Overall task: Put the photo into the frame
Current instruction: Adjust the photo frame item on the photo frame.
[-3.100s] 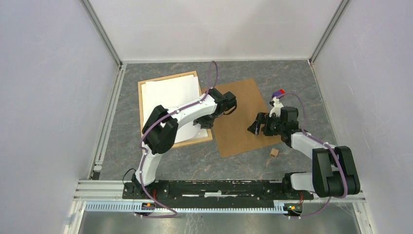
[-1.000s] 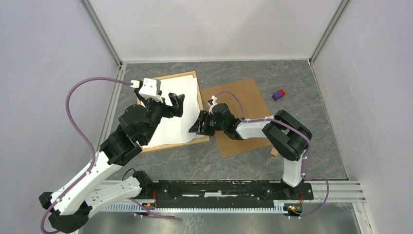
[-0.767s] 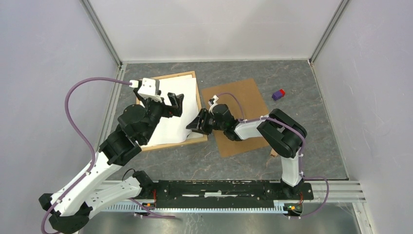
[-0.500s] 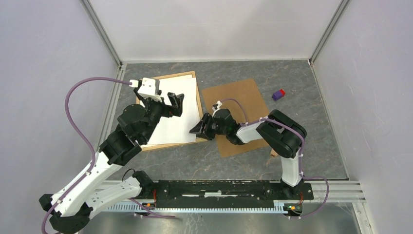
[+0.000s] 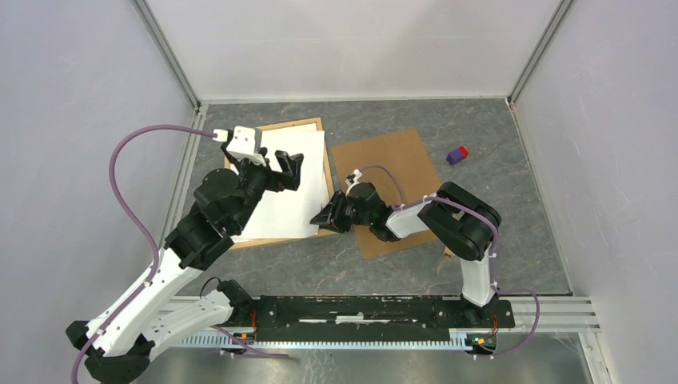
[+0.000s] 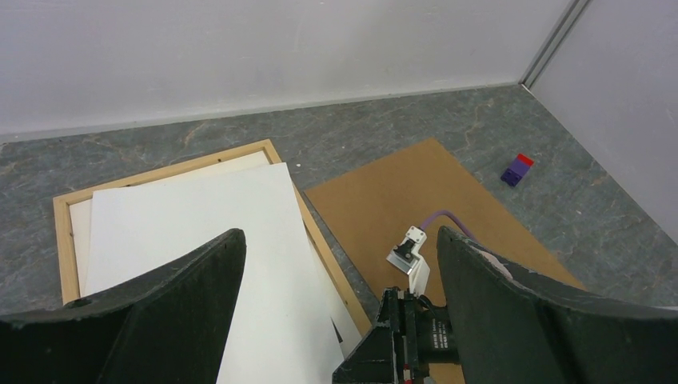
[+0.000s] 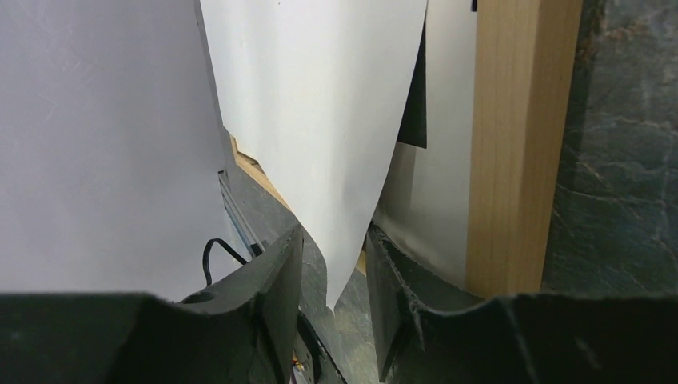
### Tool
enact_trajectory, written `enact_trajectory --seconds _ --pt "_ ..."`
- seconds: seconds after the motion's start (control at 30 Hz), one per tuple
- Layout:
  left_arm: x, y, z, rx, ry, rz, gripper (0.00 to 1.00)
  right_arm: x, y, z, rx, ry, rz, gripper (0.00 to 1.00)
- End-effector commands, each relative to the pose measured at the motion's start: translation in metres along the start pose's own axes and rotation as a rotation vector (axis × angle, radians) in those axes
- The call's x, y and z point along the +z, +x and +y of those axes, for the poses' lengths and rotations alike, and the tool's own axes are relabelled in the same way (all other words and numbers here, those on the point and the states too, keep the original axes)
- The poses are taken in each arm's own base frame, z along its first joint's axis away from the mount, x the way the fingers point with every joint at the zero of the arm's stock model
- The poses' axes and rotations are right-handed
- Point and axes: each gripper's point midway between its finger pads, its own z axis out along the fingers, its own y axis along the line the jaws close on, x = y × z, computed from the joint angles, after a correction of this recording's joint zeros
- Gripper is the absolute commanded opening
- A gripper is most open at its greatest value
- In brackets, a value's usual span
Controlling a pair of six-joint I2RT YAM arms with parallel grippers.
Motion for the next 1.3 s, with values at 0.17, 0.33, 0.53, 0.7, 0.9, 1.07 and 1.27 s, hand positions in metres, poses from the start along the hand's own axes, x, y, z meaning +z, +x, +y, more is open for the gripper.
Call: enact_trajectory --seconds 0.17,0.33,0.53,0.7,0.9,1.07,1.27 --pt "0.003 -0.008 -0.004 -0.059 0.018 -0.035 0.94 0.013 -0.013 0.027 -0.012 -0.073 -0.028 0.13" --pt "0.002 -0.009 -0.002 -0.058 0.011 -0.039 0.94 0.004 -0.010 0.027 -0.140 -0.088 0.059 0.00" --pt "0.002 -0.009 -0.001 -0.061 0.009 -0.042 0.94 -0.010 -0.013 0.002 -0.321 -0.068 0.221 0.00" --pt "0.004 -0.007 -0.001 -0.065 0.008 -0.034 0.94 -0.011 -0.038 -0.013 -0.425 -0.017 0.249 0.00" --pt "0.006 -0.005 -0.001 -0.065 0.008 -0.029 0.94 0.001 -0.059 -0.012 -0.484 -0.013 0.261 0.00" --pt "0.007 -0.004 -0.001 -0.064 0.009 -0.027 0.94 0.005 -0.064 -0.009 -0.467 -0.017 0.239 0.00" --pt "0.007 -0.004 -0.001 -0.070 0.009 -0.027 0.94 -0.003 -0.066 -0.002 -0.376 -0.060 0.129 0.00"
